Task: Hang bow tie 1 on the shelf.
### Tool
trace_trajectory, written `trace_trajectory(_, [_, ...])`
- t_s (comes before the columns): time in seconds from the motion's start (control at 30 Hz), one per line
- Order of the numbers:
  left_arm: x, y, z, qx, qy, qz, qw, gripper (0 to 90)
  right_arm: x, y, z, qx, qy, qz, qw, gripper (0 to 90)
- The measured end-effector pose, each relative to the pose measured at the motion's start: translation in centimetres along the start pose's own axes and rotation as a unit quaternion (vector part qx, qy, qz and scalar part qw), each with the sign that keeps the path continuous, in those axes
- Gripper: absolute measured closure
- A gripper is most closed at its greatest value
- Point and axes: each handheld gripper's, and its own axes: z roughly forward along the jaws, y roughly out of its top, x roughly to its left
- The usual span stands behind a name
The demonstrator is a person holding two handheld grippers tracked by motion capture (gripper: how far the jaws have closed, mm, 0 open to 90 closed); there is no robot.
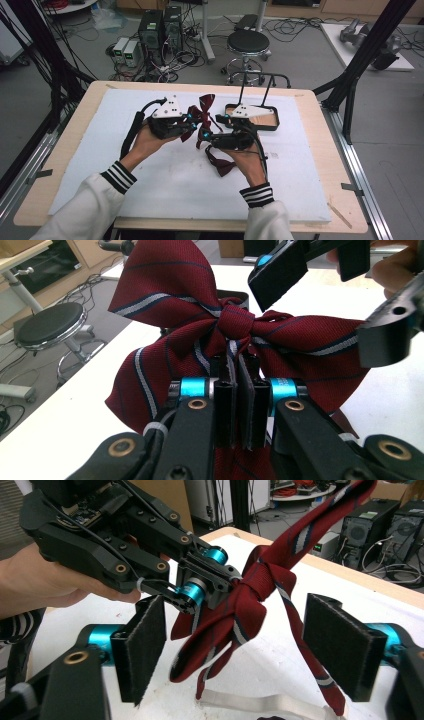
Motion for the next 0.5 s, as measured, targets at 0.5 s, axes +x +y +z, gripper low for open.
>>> trace_trajectory(0.5, [0.23,-0.04,-0.33,-0.007,0.002,-0.003,1.0000,85.6,-0.31,-0.09,0.07,0.017,0.009,0.013,0.9997,46.0])
